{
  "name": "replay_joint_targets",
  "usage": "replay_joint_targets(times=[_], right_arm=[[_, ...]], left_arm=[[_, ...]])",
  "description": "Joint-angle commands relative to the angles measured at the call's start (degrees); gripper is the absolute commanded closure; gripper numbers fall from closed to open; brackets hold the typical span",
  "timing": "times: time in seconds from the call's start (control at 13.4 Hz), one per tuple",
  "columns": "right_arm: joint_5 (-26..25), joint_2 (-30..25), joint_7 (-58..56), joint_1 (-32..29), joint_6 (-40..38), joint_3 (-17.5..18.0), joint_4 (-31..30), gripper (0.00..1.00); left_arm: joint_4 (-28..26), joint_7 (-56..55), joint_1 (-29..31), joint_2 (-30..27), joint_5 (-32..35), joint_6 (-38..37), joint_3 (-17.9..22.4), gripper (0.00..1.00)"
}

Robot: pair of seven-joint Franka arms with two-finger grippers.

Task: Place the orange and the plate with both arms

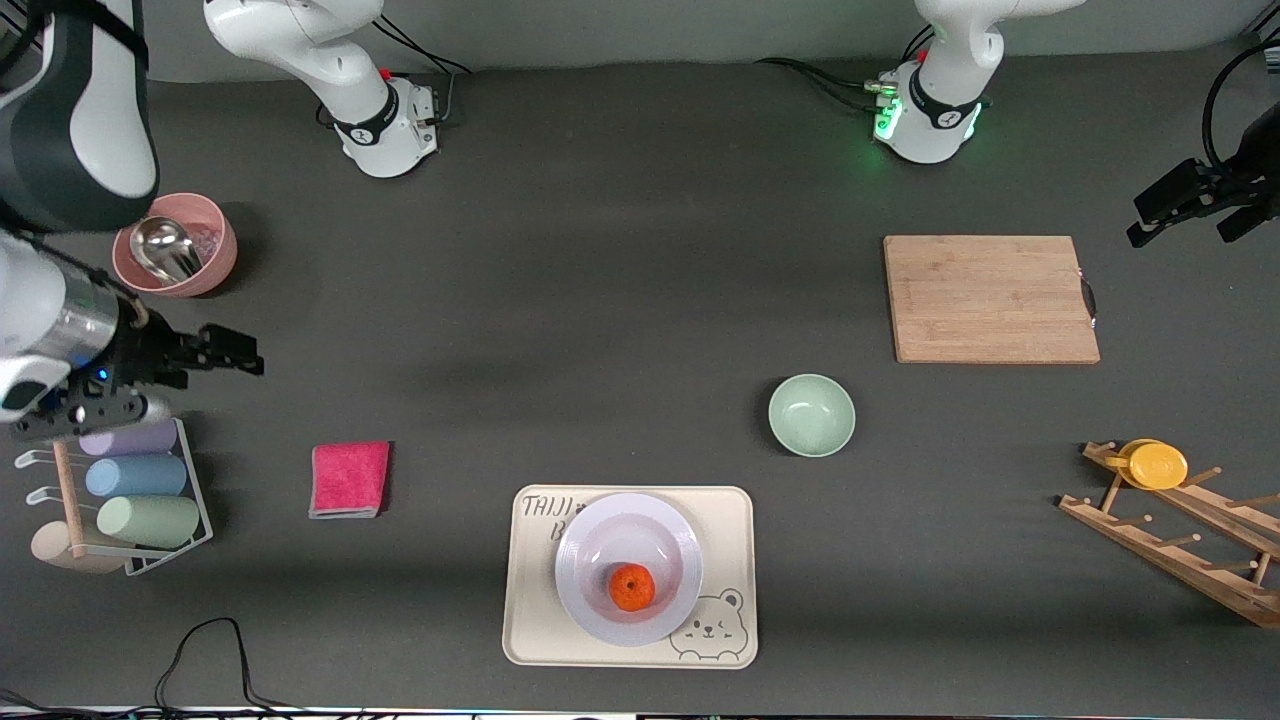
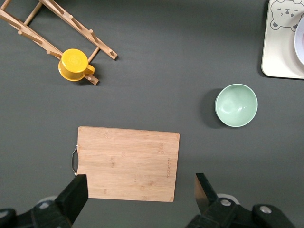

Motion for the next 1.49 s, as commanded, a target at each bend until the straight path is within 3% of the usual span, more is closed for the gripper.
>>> replay_joint_targets(times=[0.0, 0.3, 0.89, 1.04, 1.19, 1.42], right_arm=[[-2.70, -5.83, 1.06, 1.92, 1.23, -0.37, -5.41, 0.00], [-3.40, -4.61, 0.35, 2.01, -0.88, -0.20, -1.12, 0.00], [-2.70, -5.14, 6.51, 1.22, -2.37, -0.98, -0.58, 0.00], [-1.65, -5.31, 6.25, -1.58, -4.46, -1.96, 3.71, 0.00], [-2.00, -5.13, 6.77, -3.34, -6.32, 1.19, 3.91, 0.00], [-2.17, -10.29, 12.02, -10.00, -5.98, 12.07, -1.77, 0.00]], left_arm=[[-0.03, 0.88, 0.23, -0.38, -0.14, 0.13, -0.01, 0.00], [-0.38, 0.88, 0.40, -0.38, -0.23, -0.04, 0.17, 0.00], [-0.38, 0.97, 0.32, -0.47, 1.44, 0.39, 0.17, 0.00], [-0.56, 0.97, 0.23, -0.38, 2.75, 1.97, 0.08, 0.00], [-0.82, 0.97, 0.23, -0.47, 3.73, 2.68, 0.08, 0.00], [-1.26, 0.97, 0.32, -0.82, 3.73, 0.32, 0.17, 0.00]])
